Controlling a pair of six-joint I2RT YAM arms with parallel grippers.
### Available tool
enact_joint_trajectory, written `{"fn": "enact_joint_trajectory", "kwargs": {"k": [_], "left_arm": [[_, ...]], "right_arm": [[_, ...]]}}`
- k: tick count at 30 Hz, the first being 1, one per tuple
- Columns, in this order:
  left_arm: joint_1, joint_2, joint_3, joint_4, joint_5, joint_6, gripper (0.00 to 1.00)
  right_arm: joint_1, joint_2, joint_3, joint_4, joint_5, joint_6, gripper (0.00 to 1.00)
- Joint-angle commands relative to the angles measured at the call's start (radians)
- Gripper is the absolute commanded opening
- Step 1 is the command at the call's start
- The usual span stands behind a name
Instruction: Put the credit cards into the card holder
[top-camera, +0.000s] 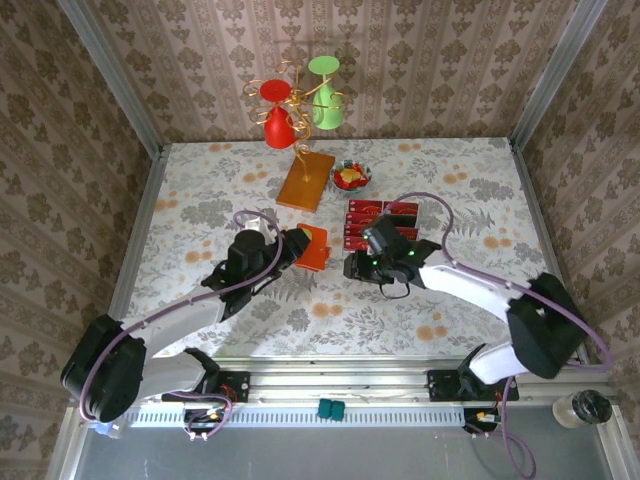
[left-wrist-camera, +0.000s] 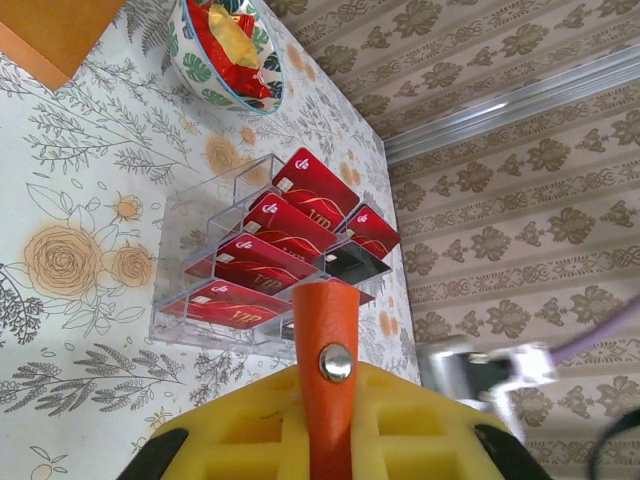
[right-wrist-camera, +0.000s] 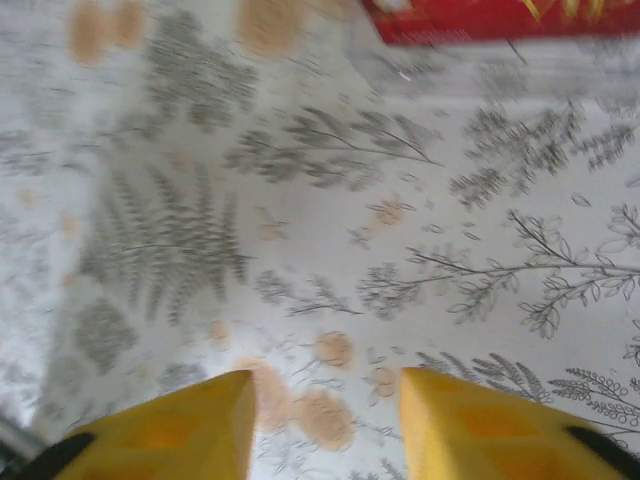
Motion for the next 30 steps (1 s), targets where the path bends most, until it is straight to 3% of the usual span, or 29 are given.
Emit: {"fn": "enact_joint_trajectory", "kwargs": {"k": [1,5,13,22,30], "left_arm": [[0.009,0.020,0.034,0.080,0.021,0.002,0.00],[0.011,0.041,0.040,0.119,0.026,-0.014,0.00],[0.012,0.056,0.054,0.142,0.018,-0.038,0.00],[0.018,0.088,0.035,0.272,0.003,-0.126,0.00],[0.017,0.124,0.042,0.369,-0.004,-0.183,0.00]], "right_arm": [[-0.007,-0.096,0.014,0.043,-0.063,0.024,0.54],[-0.008,-0.116,0.032,0.125,-0.133,0.055,0.59],[-0.013,0.016,0.091,0.265,-0.200,0.082,0.60],[-0.127,0.034,-0.033,0.482,-0.288,0.160,0.38],[-0.142,0.029,-0.063,0.537,-0.317,0.184,0.34]]}}
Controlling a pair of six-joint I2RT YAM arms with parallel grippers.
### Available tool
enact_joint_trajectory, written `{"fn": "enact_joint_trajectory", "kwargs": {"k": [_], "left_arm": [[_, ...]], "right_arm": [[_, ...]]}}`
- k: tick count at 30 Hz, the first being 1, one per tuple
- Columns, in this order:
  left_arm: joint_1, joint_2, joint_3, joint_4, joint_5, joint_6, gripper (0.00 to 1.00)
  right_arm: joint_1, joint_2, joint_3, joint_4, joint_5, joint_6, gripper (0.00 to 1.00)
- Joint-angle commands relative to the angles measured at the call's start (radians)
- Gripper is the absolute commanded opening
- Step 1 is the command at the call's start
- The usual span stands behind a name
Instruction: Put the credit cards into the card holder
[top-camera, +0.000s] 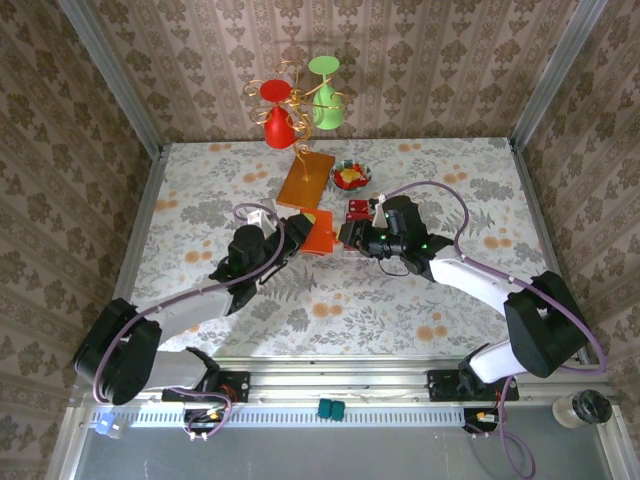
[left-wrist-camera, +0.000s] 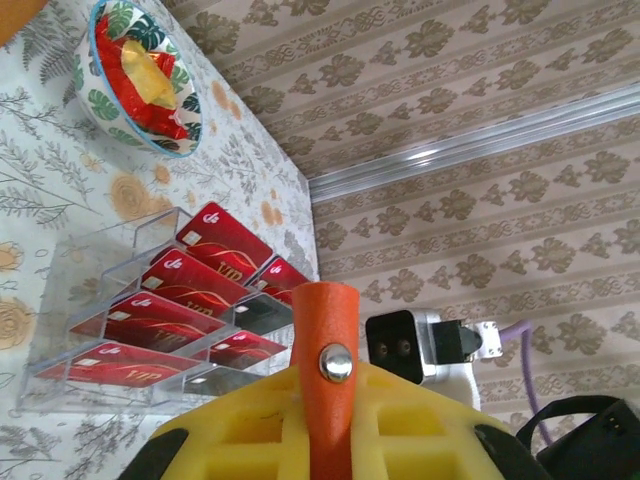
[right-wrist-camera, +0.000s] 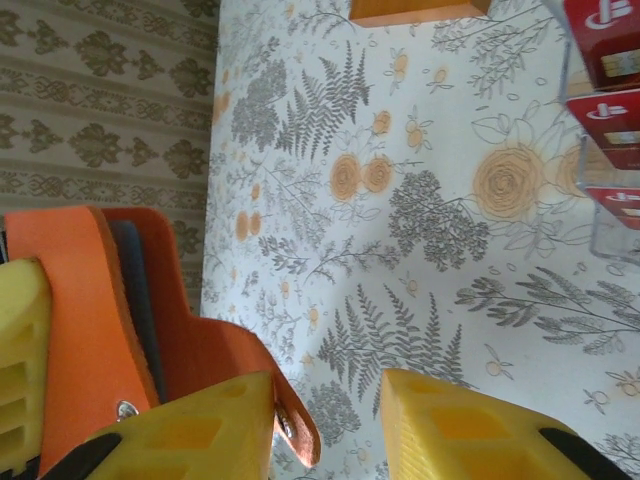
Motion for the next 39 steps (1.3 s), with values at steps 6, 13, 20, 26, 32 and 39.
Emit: {"fn": "enact_joint_trajectory", "kwargs": {"k": [6,13,20,26,32,39], "left_arm": [[0.002,0.065,0.021,0.238,-0.026,-0.107,0.00],[-0.006,0.105,0.052,0.336,-0.045,-0.149,0.00],[-0.017,0.148,0.067,0.432,-0.066,-0.190,0.00],[-0.026,0.161,0.075,0.452,-0.069,-0.194,0.00],[-0.032,0.164,0.075,0.454,-0.069,-0.191,0.00],[-0.039,0.184,0.084,0.471,-0.071,-0.193,0.00]], "right_arm": [[-0.011,-0.020,-0.030,0.155,-0.077,0.081,0.35],[-0.020,-0.034,-0.056,0.254,-0.108,0.153,0.35],[-0.031,-0.023,-0.064,0.381,-0.168,0.237,0.35],[-0.034,-0.018,-0.059,0.474,-0.210,0.301,0.35],[-0.035,-0.001,-0.055,0.574,-0.243,0.373,0.33],[-0.035,0.004,-0.047,0.589,-0.255,0.385,0.10]]}}
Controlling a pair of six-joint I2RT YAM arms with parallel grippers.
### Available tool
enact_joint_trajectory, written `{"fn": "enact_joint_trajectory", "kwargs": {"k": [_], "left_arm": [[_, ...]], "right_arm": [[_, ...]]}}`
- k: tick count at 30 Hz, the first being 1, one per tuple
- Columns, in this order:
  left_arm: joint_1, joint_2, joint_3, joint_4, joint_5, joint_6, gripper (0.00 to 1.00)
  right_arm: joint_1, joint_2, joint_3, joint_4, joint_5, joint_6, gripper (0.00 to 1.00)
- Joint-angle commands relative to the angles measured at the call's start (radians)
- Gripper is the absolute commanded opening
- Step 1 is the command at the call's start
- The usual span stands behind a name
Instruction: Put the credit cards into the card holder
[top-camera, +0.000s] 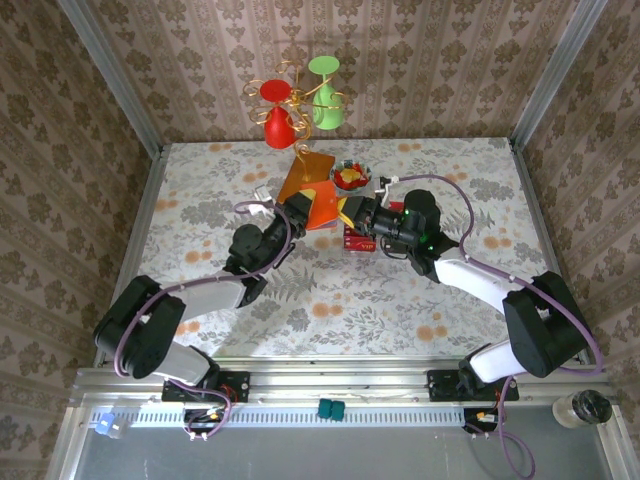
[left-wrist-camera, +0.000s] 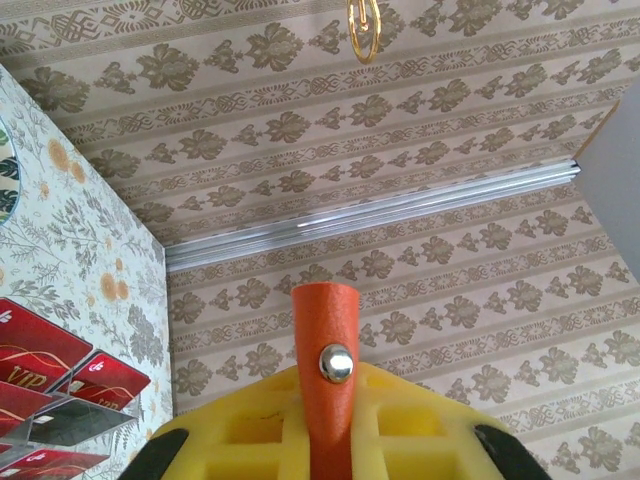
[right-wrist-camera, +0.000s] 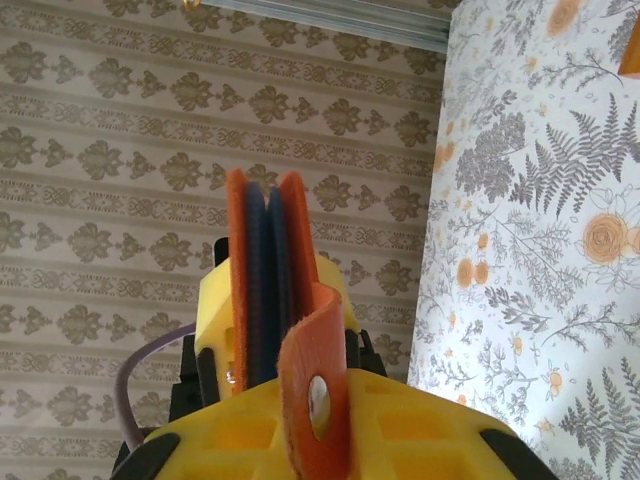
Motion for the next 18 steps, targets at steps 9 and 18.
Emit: {"fn": "enact_joint_trajectory", "kwargs": {"k": [9,18], "left_arm": [[-0.026,0.038,0.051,0.059,0.024,-0.011,0.00],[-0.027,0.047,0.039,0.064,0.031,-0.008,0.00]], "right_arm": [[0.022,0.029,-0.012,0.064,-0.081,0.013,0.28],[0.021,0.058,-0.017,0.127,-0.093,0.036,0.00]]}}
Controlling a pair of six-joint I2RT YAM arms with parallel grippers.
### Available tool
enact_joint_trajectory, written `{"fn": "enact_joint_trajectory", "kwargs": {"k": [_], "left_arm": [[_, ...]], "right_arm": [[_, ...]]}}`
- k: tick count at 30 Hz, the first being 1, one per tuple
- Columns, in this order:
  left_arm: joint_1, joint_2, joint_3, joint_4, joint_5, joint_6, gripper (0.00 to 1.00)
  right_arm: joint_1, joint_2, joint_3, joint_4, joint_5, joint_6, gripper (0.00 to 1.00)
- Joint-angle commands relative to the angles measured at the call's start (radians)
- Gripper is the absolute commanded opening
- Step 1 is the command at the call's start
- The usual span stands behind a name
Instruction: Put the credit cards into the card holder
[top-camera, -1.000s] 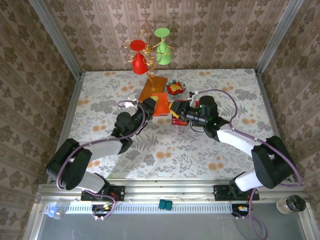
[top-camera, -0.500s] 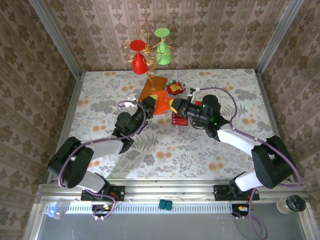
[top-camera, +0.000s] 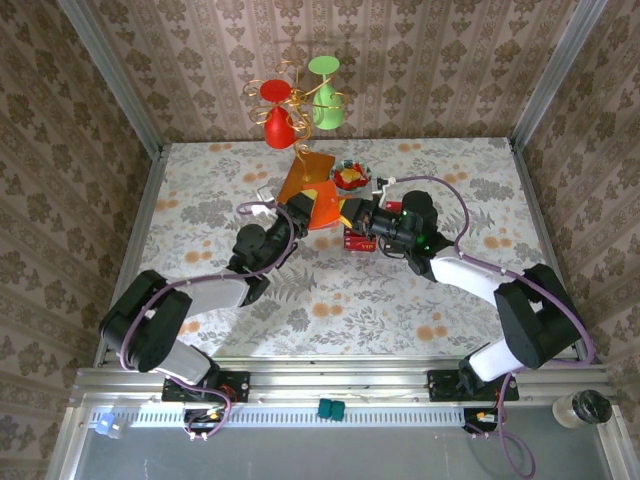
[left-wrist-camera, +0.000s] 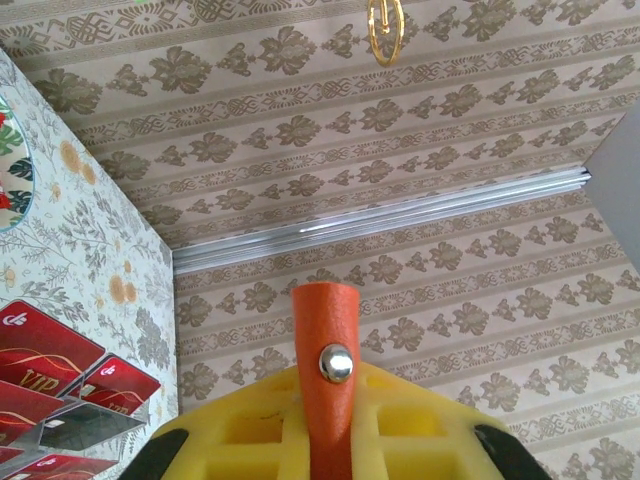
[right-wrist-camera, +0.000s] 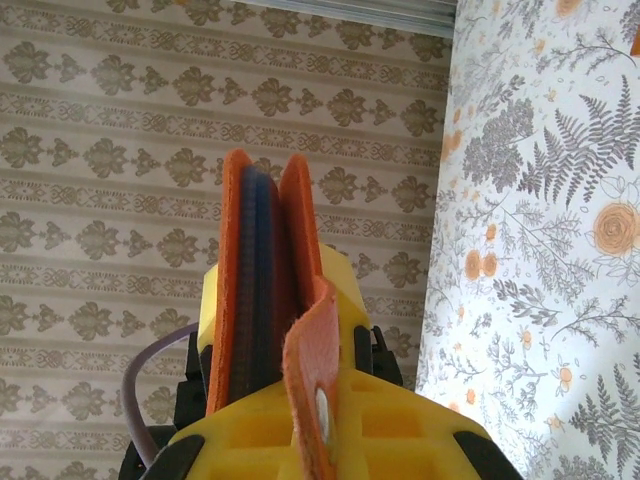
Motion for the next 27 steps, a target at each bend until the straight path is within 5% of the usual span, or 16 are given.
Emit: {"fn": "enact_joint_trajectory", "kwargs": {"k": [1,6,10,19,27], "left_arm": [[-0.016,0.007,0.024,0.045,0.049,0.000,0.07],[0.015,-0.023,-0.049,0.029,0.054,0.027,0.40],[0.042,-0.057,-0.110,-0.004,0.068,0.050,0.54],[0.112,-0.155,-0.231,-0.165,0.110,0.138,0.68],[0.114,-0.338,-0.066,-0.714,0.141,0.410,0.71]], "right_arm": [[0.023,0.002,-0.013,0.047,-0.064,-0.007,0.00],[0.019,-0.023,-0.040,0.002,-0.055,-0.039,0.00],[0.016,-0.027,-0.059,-0.010,-0.052,-0.049,0.00],[0.016,-0.035,-0.125,-0.015,-0.052,-0.063,0.00],[0.015,-0.036,-0.191,0.002,-0.052,-0.077,0.00]]}}
